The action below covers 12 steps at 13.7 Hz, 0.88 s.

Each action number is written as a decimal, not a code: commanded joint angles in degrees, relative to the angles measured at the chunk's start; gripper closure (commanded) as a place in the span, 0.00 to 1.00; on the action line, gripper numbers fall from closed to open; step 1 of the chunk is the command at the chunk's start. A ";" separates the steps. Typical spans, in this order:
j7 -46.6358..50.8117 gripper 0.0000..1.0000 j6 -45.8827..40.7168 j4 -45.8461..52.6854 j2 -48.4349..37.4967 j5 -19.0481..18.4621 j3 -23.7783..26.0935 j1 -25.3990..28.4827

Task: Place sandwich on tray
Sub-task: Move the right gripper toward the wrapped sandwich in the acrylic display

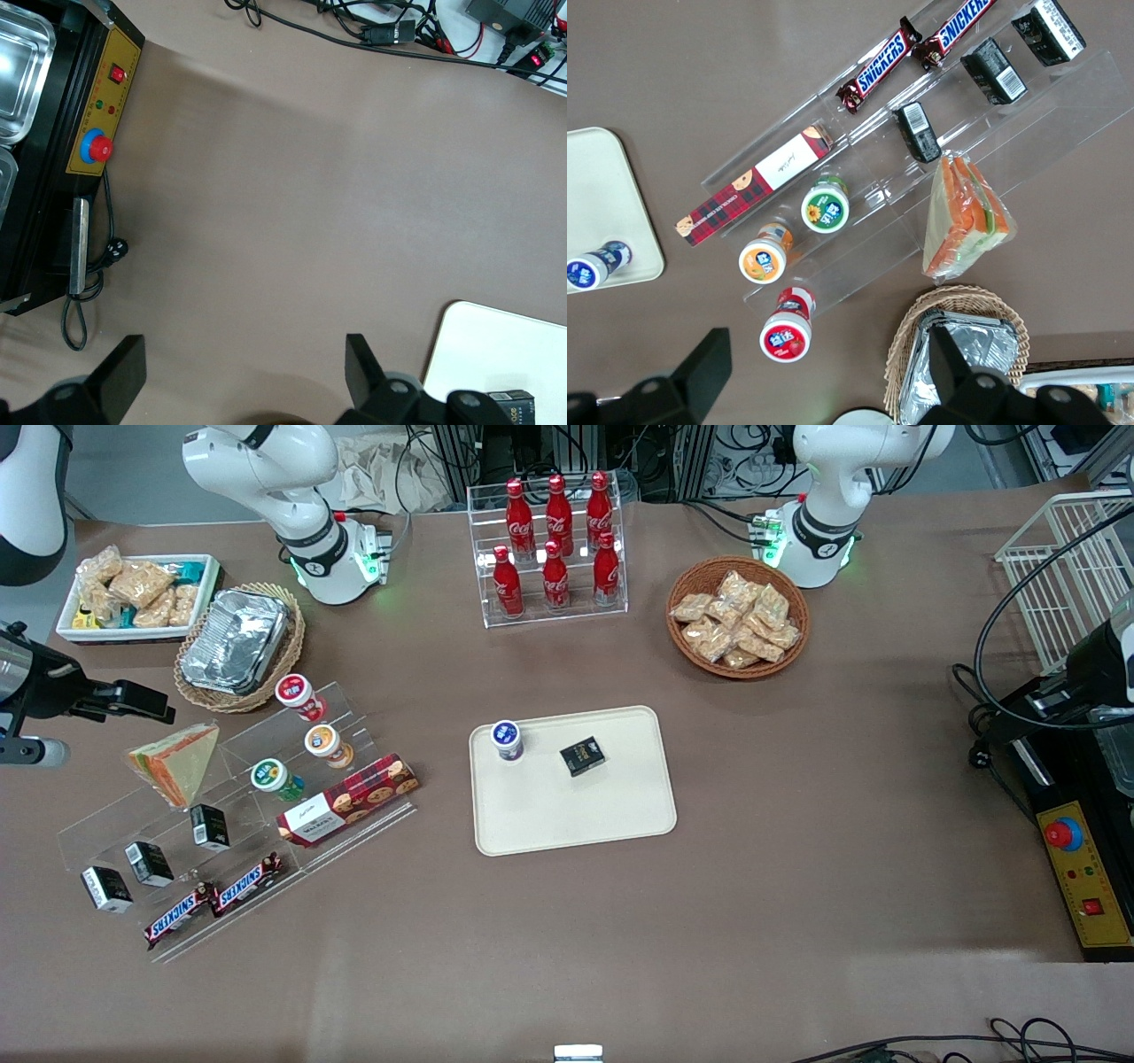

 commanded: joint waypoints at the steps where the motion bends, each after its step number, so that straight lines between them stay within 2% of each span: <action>1: -0.26 0.01 0.11 -0.40 -0.43 1.25 -0.83 -1.74; 7: -5.98 0.01 16.27 -11.11 0.09 0.63 -0.84 -11.23; 12: -8.44 0.01 30.86 -22.89 0.54 -0.85 -0.84 -10.81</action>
